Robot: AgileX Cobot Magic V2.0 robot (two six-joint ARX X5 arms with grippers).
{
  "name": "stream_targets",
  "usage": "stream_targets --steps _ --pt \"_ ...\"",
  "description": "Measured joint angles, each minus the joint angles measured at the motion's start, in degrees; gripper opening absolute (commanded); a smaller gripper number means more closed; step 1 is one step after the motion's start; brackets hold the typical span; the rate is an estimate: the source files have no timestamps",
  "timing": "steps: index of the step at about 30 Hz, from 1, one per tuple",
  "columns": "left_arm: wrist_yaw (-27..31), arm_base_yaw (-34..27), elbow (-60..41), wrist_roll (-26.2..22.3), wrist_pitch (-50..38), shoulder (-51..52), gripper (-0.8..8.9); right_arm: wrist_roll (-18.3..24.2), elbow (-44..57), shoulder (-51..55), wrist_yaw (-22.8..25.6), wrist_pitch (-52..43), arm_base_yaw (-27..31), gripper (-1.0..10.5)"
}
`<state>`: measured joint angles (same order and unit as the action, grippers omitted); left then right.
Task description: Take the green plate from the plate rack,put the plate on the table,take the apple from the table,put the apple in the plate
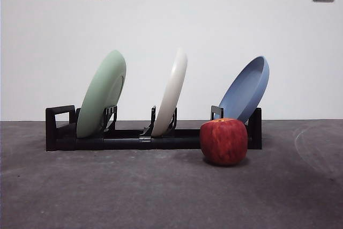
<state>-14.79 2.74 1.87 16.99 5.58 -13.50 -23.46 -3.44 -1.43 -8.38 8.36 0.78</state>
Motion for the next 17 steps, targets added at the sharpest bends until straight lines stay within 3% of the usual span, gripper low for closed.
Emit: stream_targets --steps 4,10,17 --pt "-7.5 0.0 6.0 3.4 1.4 -2.5 -0.05 -1.2 -7.8 -4.9 -8.2 0.0 0.0 -0.1" --pt "-16.5 0.0 19.3 4.7 5.7 -9.7 -0.05 -0.1 -22.9 -18.0 -21.1 0.7 0.0 -0.1" --pt "-20.0 0.0 37.7 4.7 15.1 -19.7 -0.06 2.1 -42.3 -32.1 -29.7 11.7 0.0 -0.1"
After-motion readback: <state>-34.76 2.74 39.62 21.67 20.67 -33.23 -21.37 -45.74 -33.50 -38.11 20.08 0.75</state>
